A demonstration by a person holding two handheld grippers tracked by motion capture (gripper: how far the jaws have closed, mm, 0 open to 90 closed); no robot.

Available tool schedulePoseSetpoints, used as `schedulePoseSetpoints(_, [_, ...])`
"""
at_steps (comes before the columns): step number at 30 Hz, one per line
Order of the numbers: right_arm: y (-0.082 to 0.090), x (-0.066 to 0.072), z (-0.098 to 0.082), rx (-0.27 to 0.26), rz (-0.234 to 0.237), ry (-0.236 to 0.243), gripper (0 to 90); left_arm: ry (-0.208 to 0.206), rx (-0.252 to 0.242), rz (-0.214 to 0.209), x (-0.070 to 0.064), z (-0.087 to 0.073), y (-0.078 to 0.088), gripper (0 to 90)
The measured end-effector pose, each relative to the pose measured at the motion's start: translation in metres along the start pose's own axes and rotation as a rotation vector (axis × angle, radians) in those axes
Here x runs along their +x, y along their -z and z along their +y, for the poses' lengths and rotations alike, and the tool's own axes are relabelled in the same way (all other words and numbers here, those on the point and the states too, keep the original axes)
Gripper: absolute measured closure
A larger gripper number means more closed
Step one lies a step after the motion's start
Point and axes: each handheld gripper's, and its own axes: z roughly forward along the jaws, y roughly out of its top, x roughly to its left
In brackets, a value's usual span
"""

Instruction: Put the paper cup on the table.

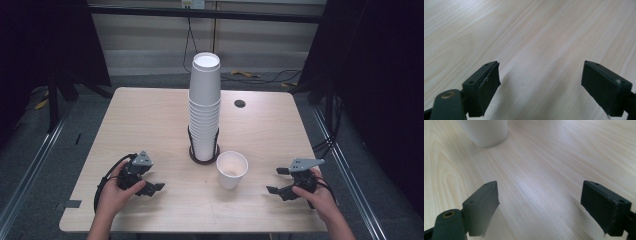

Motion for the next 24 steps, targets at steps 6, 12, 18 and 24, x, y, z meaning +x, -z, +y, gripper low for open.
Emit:
schedulePoseSetpoints(6, [-0.002, -0.004, -0.006, 0.039, -0.039, 0.016, 14.4, 0.004, 0.021, 0.026, 0.006, -0.009, -0.003, 14.8])
schedulePoseSetpoints(12, [-0.004, -0.006, -0.008, 0.042, -0.05, 0.034, 14.4, -0.012, 0.015, 0.029, 0.008, -0.013, -0.006, 13.7])
schedulePoseSetpoints(18, [-0.005, -0.005, -0.01, 0.033, -0.06, 0.045, 14.0, 0.003, -0.022, 0.022, 0.011, -0.018, -0.007, 9.5])
schedulePoseSetpoints(24, [-0.005, -0.006, -0.009, 0.035, -0.062, 0.045, 13.4, 0.004, -0.04, 0.014, 0.008, -0.02, -0.011, 2.5])
